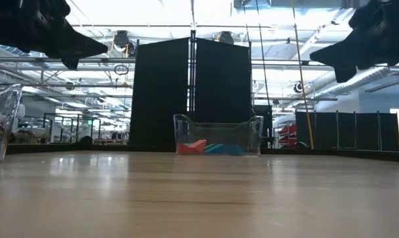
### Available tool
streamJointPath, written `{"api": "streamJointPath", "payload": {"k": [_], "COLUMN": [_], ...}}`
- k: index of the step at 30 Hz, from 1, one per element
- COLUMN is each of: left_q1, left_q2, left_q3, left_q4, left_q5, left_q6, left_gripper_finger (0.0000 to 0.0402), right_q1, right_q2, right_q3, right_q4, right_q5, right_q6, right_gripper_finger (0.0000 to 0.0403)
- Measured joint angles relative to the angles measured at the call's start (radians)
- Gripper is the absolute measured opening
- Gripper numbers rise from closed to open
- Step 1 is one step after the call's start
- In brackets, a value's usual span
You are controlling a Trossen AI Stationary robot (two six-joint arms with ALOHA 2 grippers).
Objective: Sort blocks by size
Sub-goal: Return to Home Position
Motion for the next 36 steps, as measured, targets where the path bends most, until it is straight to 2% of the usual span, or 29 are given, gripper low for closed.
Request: {"api": "streamJointPath", "payload": {"k": [6,10,13,24,32,36], "left_q1": [0.027,0.032,0.032,0.031,0.031,0.031], "left_q2": [0.000,-0.004,-0.027,-0.220,-0.335,-0.348], "left_q3": [0.000,-0.009,-0.038,-0.148,-0.150,-0.150], "left_q4": [0.000,-0.001,0.014,0.030,-0.097,-0.100], "left_q5": [0.040,0.052,0.047,0.059,0.083,0.104], "left_q6": [-0.007,-0.007,-0.006,-0.037,-0.054,-0.047], "left_gripper_finger": [0.0000,0.0000,0.0000,0.0000,0.0000,0.0000], "right_q1": [-0.032,-0.052,-0.064,-0.097,-0.111,-0.111], "right_q2": [-0.001,-0.018,-0.036,-0.080,-0.081,-0.081], "right_q3": [-0.032,-0.052,-0.067,-0.104,-0.113,-0.113], "right_q4": [0.016,0.064,0.067,0.053,0.024,0.011], "right_q5": [-0.017,-0.102,-0.117,-0.142,-0.142,-0.142], "right_q6": [-0.001,0.005,0.012,0.022,0.052,0.051], "right_gripper_finger": [0.0000,0.0000,0.0000,0.0000,0.0000,0.0000]}}
